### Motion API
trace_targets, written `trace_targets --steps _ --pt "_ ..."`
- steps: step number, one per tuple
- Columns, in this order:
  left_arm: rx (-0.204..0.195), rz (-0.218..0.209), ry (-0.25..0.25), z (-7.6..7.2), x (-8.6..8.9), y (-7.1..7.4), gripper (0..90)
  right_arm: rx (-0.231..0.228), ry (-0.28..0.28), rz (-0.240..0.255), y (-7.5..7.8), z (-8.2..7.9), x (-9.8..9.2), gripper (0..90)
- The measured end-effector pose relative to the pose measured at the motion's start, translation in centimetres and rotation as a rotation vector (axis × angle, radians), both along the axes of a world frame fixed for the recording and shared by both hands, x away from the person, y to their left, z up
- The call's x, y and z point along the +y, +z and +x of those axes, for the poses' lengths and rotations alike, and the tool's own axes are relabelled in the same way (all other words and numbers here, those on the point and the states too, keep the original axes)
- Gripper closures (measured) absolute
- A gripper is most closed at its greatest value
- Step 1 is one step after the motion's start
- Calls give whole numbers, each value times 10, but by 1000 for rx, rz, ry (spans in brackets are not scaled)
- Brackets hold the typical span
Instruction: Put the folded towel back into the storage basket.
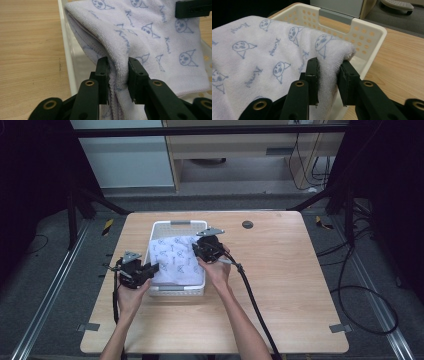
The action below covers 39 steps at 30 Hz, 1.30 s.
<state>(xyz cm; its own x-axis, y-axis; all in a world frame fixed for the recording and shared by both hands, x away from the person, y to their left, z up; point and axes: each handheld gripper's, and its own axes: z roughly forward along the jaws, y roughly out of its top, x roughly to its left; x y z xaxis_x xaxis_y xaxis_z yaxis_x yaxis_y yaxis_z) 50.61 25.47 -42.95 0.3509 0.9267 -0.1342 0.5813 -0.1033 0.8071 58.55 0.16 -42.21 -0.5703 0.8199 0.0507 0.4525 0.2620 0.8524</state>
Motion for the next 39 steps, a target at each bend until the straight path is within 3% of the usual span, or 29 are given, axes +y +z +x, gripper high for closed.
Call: trace_targets --steps 5,10,12,16,23,26,32,39 --pt "5 22 28 2 0 -3 676 9 -2 -35 -5 1 2 700" --pt "-4 7 35 0 1 -1 661 39 11 -54 -9 5 3 651" --pt "-11 8 37 -1 1 1 658 6 7 -82 -9 5 3 603" --pt "-31 10 39 -4 1 4 648 -14 6 -83 -3 3 0 576" --pt "-78 -13 18 -12 3 14 588 -54 20 -49 12 -6 -16 474" --pt "-87 -17 12 -15 3 16 549 -43 37 -20 17 -10 -25 418" --pt "-120 -8 -3 -22 1 21 453 -50 56 -4 24 -20 -42 330" --pt "-150 12 -17 -31 -1 20 356 -76 69 14 33 -43 -76 250"
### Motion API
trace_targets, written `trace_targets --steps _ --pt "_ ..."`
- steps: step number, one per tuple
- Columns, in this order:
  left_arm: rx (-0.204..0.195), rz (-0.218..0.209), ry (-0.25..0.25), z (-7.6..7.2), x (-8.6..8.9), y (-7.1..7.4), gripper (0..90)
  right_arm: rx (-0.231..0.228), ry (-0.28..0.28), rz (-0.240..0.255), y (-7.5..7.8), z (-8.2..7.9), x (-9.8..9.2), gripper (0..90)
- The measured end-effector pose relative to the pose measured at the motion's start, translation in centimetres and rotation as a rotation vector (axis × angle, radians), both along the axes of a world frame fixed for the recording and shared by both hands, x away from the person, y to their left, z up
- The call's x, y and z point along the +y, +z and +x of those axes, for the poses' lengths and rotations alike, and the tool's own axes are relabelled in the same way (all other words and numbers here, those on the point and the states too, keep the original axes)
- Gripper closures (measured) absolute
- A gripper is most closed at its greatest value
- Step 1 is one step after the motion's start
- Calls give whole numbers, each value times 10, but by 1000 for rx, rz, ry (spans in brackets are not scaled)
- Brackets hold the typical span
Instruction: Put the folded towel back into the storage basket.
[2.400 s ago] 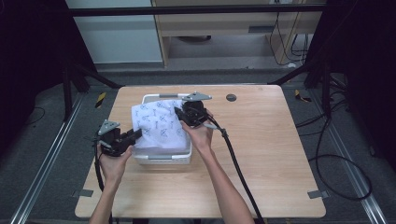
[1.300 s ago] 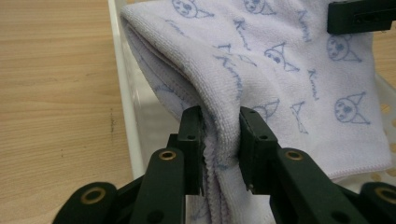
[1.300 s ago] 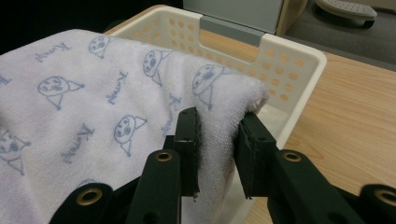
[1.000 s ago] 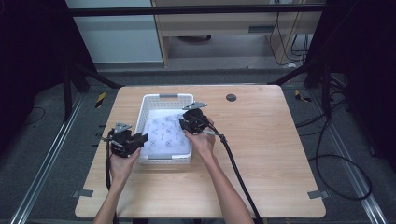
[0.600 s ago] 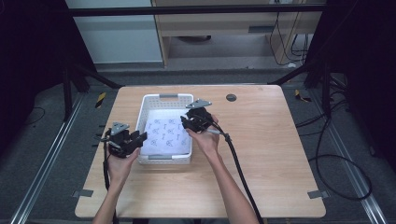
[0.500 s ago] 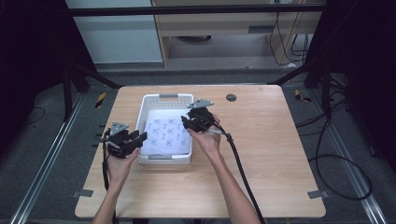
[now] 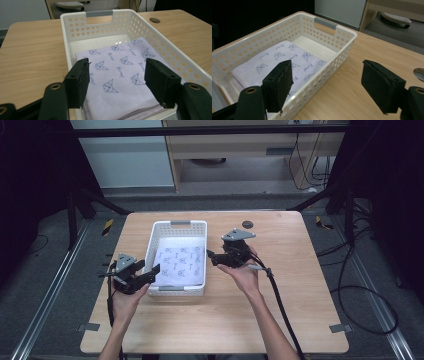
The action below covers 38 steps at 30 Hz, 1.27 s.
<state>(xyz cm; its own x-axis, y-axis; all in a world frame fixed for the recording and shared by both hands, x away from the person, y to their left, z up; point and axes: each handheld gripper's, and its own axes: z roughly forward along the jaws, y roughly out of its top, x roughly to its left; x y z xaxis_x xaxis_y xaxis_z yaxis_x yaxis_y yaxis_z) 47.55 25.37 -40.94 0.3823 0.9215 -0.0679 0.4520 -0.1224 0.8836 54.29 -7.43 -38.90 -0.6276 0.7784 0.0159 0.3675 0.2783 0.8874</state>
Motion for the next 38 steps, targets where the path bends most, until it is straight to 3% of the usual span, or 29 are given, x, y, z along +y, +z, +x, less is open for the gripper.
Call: trace_targets --steps 6,17,21,30,38 --pt "7 -3 -7 -5 1 -2 321 -12 1 35 4 -18 -24 210" --pt "-4 0 -23 -19 7 -2 269 -30 7 36 -3 -48 -59 164" --pt "-8 12 -26 -24 9 -5 253 -32 3 30 -13 -62 -76 148" --pt "-16 27 -36 -33 12 -13 237 -19 -33 19 -33 -78 -107 141" --pt "-34 46 -44 -49 17 -20 233 -10 -91 12 -52 -94 -143 142"
